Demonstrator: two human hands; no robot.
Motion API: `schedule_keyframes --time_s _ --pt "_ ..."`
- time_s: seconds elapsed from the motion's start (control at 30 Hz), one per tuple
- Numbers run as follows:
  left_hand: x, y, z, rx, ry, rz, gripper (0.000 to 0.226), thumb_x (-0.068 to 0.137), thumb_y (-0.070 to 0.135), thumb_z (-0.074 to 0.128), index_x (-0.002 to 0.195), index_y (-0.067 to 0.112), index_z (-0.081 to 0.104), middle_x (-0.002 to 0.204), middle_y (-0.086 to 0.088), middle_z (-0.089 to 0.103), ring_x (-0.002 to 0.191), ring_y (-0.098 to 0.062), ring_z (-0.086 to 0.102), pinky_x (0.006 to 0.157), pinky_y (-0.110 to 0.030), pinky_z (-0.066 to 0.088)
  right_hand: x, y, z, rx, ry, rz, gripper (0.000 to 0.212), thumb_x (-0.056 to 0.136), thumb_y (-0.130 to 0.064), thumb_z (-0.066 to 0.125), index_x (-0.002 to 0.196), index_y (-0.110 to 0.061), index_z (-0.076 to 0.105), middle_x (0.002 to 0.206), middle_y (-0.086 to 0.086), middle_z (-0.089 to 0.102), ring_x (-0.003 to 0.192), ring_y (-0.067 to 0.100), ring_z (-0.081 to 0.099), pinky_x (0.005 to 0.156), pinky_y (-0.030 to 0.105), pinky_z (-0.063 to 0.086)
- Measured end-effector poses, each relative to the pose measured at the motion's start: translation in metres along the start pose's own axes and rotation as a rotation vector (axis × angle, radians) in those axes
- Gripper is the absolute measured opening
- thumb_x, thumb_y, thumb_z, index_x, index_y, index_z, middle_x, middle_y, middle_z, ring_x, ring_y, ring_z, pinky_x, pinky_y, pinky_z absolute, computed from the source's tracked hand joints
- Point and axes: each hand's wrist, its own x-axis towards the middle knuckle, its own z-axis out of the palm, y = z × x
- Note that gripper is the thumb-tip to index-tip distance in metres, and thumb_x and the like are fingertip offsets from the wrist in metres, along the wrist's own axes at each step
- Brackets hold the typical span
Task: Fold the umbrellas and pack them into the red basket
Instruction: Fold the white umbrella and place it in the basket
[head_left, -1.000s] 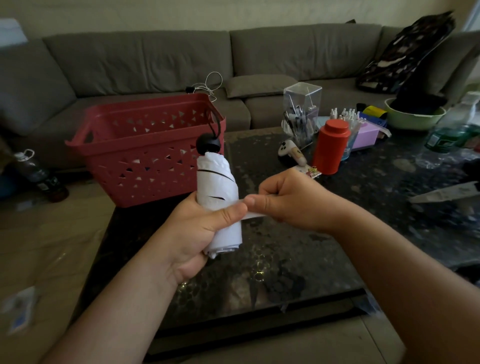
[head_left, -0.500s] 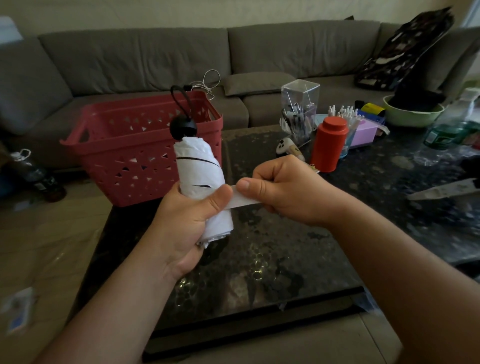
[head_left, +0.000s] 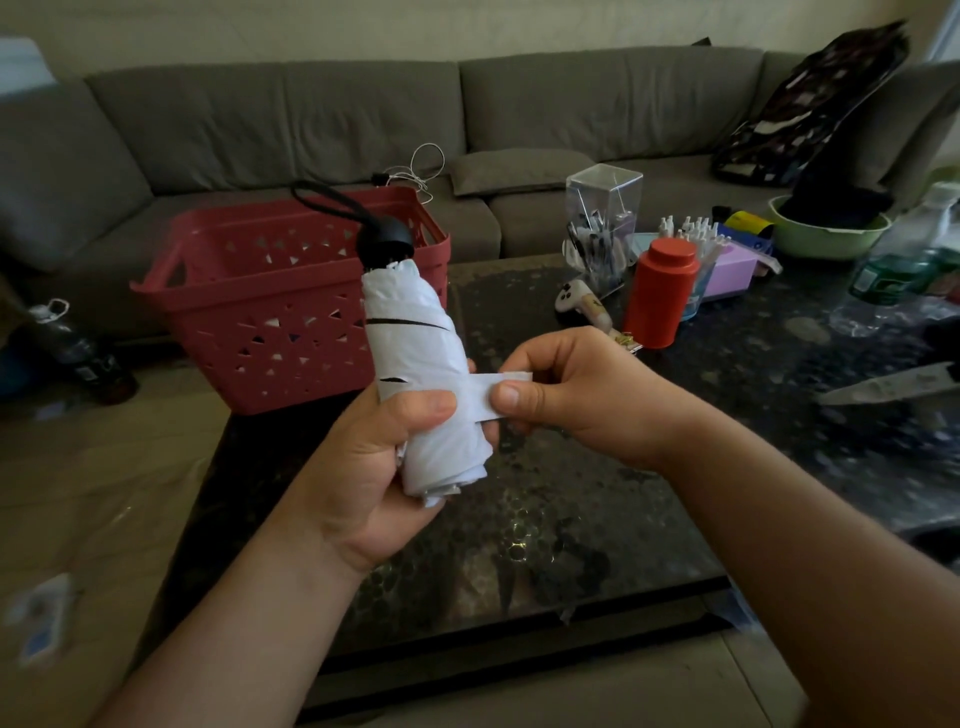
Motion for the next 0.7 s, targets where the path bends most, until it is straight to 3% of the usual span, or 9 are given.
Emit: schedule_keyframes --time_s 0.07,0.2,0.27,0.33,0.43,0.7 --pt "0.000 0.000 0.000 0.018 0.002 -0.010 0.045 0.079 0.009 0.069 0.124 0.005 0.073 0.123 -0.022 0.071 0.106 -0.025 0.073 0.087 -0.033 0.059 -0.001 0.000 0.002 0.038 -0.013 0.008 0.019 0.083 -0.031 0.076 0.084 -0.012 0.075 0.077 0.001 0.075 0.074 0.010 0.067 0.071 0.022 0.053" --pt "0.003 0.002 -0.004 0.078 0.047 -0.031 0.073 0.076 0.034 0.091 0.139 0.007 0.065 0.137 -0.024 0.066 0.121 -0.030 0.068 0.098 -0.041 0.059 -0.002 0.001 0.005 0.012 0.021 0.016 0.019 0.083 -0.034 0.076 0.084 -0.015 0.075 0.074 -0.005 0.072 0.073 0.010 0.066 0.072 0.025 0.056" --pt "0.003 0.003 -0.006 0.108 0.064 -0.023 0.083 0.082 0.037 0.086 0.150 0.004 0.051 0.148 -0.027 0.057 0.137 -0.037 0.058 0.112 -0.047 0.050 -0.002 -0.001 0.004 0.004 0.047 0.015 0.019 0.082 -0.035 0.077 0.083 -0.016 0.075 0.074 -0.005 0.072 0.073 0.010 0.066 0.073 0.026 0.056" --pt "0.003 0.003 -0.009 0.114 0.100 -0.014 0.083 0.082 0.035 0.085 0.151 0.004 0.050 0.151 -0.027 0.054 0.143 -0.041 0.052 0.119 -0.054 0.041 -0.003 -0.003 0.005 -0.044 0.074 0.004 0.020 0.082 -0.036 0.079 0.083 -0.016 0.075 0.074 -0.001 0.073 0.073 0.011 0.066 0.071 0.026 0.056" --pt "0.002 0.001 -0.010 0.086 0.161 0.004 0.079 0.072 0.022 0.082 0.145 0.008 0.058 0.141 -0.023 0.064 0.135 -0.040 0.059 0.114 -0.053 0.046 -0.002 -0.003 0.012 -0.103 0.119 -0.020 0.021 0.085 -0.031 0.083 0.081 -0.013 0.075 0.080 0.013 0.074 0.071 0.014 0.065 0.067 0.027 0.055" --pt "0.005 -0.007 -0.005 0.272 0.266 0.130 0.059 0.080 0.016 0.077 0.136 0.013 0.061 0.121 -0.016 0.074 0.111 -0.032 0.073 0.090 -0.044 0.062 -0.004 -0.008 0.023 -0.261 0.267 -0.063 0.028 0.081 -0.042 0.086 0.076 -0.019 0.071 0.072 0.007 0.071 0.061 0.019 0.063 0.060 0.047 0.057"
